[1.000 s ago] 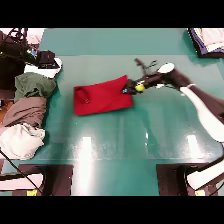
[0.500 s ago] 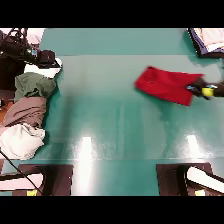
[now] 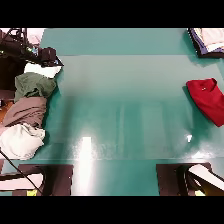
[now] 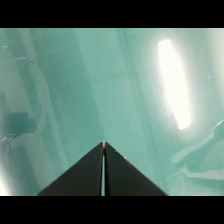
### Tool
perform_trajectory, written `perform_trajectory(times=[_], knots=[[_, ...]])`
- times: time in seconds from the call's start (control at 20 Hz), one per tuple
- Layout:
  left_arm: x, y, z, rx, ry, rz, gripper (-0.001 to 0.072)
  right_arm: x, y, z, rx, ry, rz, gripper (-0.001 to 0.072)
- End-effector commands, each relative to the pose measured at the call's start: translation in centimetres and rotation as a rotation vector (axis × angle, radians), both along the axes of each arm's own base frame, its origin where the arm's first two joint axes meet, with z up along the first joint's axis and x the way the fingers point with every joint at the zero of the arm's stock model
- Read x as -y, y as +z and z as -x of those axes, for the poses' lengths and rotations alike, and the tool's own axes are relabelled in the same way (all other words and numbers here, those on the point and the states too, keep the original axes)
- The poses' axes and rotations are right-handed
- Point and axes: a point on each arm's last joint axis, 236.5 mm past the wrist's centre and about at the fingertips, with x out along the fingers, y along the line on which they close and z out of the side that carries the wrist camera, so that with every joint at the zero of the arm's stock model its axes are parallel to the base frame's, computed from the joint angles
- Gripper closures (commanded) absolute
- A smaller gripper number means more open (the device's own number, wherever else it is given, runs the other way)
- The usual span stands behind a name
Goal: Fold the shirts.
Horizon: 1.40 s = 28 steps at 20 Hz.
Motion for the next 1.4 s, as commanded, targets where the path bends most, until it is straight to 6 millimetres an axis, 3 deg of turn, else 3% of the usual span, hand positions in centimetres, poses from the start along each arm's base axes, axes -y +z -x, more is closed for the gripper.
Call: perform_trajectory(times=[0.0,0.05,0.1,0.2,0.25,0.4,0.5,0.55,0.6,0.7,0.8,0.9,1.1,1.35], knots=[[0.1,0.1,0.0,0.003,-0.001,0.004,0.0681,0.7,-2.2,4.1,-0.171,-0.053,0.007,0.0698],[0.1,0.1,0.0,0.003,-0.001,0.004,0.0681,0.9,-2.4,5.4,-0.231,-0.045,0.036,0.0693],[0.1,0.1,0.0,0.003,-0.002,0.003,0.068,1.1,-2.4,6.5,-0.278,-0.028,0.075,0.0617],[0.0,0.1,0.0,0.006,-0.007,0.0,0.068,2.2,-1.9,9.0,-0.38,-0.008,0.176,0.0057],[0.0,0.1,0.0,0.006,-0.007,-0.001,0.0681,2.7,-1.5,10.0,-0.419,-0.006,0.219,0.0004],[0.0,0.1,0.0,0.006,-0.007,-0.001,0.0681,3.7,1.2,10.7,-0.401,-0.102,0.295,0.0021],[0.0,0.1,0.0,0.007,-0.007,-0.001,0.0681,2.5,3.0,8.4,-0.277,-0.119,0.279,0.0023],[0.0,0.1,-0.1,0.007,-0.006,-0.001,0.068,0.8,3.7,6.5,-0.212,-0.09,0.245,0.0053],[0.0,0.1,-0.1,0.009,-0.005,0.0,0.068,-1.3,4.1,4.7,-0.17,-0.023,0.215,0.0137],[0.0,0.2,-0.4,0.031,-0.01,-0.007,0.068,-6.7,4.4,1.4,-0.122,0.157,0.158,0.0239],[-0.1,0.7,-1.2,0.094,-0.036,-0.03,0.068,-12.0,4.1,-0.7,-0.123,0.346,0.131,0.0491],[-0.1,0.7,-1.3,0.097,-0.034,-0.028,0.068,-16.4,4.1,-2.2,-0.113,0.501,0.141,0.0673],[-0.1,0.7,-1.2,0.094,-0.036,-0.028,0.068,-22.8,4.1,-3.2,-0.098,0.716,0.155,0.0696],[-0.1,0.7,-1.2,0.093,-0.036,-0.028,0.068,-26.0,4.1,-3.1,-0.092,0.823,0.158,0.0696]])
